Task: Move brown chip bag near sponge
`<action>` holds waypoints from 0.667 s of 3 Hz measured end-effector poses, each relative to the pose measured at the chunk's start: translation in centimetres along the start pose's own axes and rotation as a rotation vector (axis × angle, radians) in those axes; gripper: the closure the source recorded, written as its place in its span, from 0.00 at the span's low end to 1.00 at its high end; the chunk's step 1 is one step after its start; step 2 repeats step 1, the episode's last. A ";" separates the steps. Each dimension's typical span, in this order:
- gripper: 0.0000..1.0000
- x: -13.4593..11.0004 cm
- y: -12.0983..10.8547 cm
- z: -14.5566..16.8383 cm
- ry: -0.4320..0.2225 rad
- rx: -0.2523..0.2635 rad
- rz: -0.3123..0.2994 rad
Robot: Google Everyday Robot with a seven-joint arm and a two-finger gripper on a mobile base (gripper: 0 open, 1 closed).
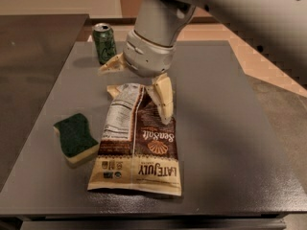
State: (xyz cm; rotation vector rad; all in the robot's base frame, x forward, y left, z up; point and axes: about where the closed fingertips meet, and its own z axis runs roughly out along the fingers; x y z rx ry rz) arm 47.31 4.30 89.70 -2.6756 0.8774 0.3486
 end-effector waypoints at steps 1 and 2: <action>0.00 0.0 0.0 0.0 0.000 0.000 0.000; 0.00 0.0 0.0 0.0 0.000 0.000 0.000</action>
Offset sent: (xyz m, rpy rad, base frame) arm 0.0000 0.0000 0.0000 0.0000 0.0000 0.0000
